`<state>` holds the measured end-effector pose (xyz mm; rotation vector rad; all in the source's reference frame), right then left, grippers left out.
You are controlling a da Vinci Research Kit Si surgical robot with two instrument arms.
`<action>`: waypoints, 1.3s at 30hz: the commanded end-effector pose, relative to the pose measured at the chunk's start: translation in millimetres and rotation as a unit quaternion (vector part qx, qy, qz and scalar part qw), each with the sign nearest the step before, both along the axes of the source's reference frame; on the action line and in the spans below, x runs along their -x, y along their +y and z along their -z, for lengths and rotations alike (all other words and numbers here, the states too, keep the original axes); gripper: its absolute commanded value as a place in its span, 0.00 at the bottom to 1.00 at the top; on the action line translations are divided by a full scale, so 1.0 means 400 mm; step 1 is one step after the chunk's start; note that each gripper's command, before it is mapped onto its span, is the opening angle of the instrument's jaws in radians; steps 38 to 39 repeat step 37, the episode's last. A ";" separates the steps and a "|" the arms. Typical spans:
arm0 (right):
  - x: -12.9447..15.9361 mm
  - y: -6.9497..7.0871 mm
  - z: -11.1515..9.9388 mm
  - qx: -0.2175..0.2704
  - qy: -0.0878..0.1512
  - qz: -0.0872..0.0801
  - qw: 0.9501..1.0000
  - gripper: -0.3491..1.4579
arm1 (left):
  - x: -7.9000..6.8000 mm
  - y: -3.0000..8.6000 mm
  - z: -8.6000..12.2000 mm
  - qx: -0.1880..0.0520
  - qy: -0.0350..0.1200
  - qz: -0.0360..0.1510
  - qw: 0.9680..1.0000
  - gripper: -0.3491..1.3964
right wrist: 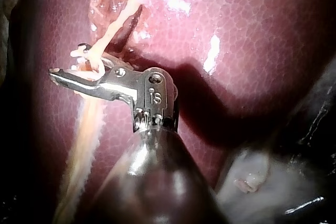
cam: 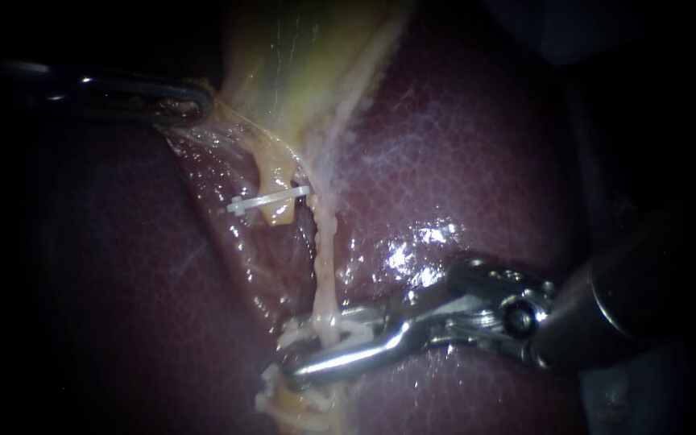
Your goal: Clipping first clip right tube
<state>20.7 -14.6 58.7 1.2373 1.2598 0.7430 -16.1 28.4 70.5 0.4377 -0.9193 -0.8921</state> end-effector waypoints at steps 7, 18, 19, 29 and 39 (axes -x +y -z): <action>0.0026 0.0008 -0.0020 0.000 0.002 0.005 1.000 0.26 | 0.0000 0.0000 -0.0001 0.000 0.000 0.000 1.000 0.00; 0.0037 0.0015 -0.0035 0.006 0.006 0.006 1.000 0.00 | 0.0000 0.0000 0.0000 0.000 0.000 0.000 1.000 0.00; 0.0037 0.0015 -0.0037 0.006 0.007 0.006 1.000 0.00 | 0.0000 0.0000 0.0000 0.000 0.000 0.000 1.000 0.00; 0.0037 0.0022 -0.0050 0.040 -0.005 0.013 0.999 0.00 | 0.0000 0.0000 0.0000 0.000 0.000 0.000 1.000 0.00; 0.0039 0.0027 -0.0061 0.040 -0.005 0.013 0.999 0.00 | 0.0000 0.0000 0.0000 0.000 0.000 0.000 1.000 0.00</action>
